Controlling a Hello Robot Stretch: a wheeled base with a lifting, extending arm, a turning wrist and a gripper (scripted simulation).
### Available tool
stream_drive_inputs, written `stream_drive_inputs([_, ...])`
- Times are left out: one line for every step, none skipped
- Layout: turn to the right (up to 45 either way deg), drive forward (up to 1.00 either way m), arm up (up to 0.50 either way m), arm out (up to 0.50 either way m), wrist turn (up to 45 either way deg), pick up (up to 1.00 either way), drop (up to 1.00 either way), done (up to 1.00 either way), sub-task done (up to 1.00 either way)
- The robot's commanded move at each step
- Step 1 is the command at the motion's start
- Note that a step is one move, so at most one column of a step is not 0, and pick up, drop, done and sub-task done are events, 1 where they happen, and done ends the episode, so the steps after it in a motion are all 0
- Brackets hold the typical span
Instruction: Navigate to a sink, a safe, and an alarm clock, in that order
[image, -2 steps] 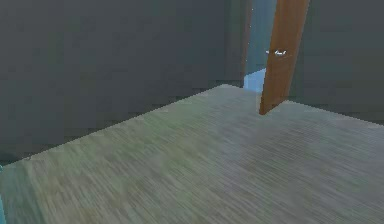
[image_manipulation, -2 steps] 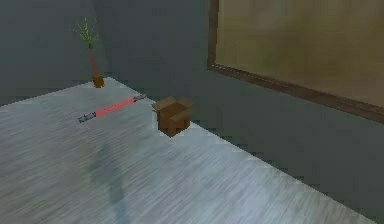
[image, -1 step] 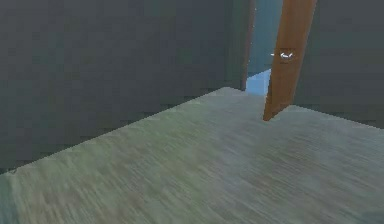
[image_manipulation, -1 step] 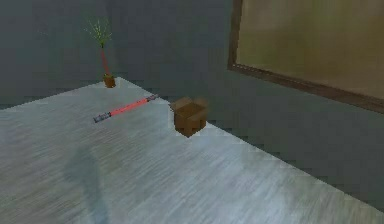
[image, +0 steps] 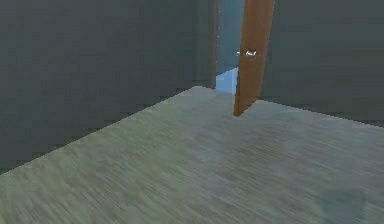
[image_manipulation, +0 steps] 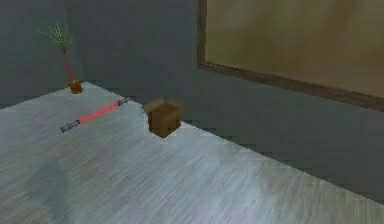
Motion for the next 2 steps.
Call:
stream_drive_inputs([0.0, 1.00, 0.00, 0.00, 0.0, 0.00, 0.00, 0.00, 0.00])
stream_drive_inputs([0.0, 1.00, 0.00, 0.00, 0.0, 0.00, 0.00, 0.00, 0.00])
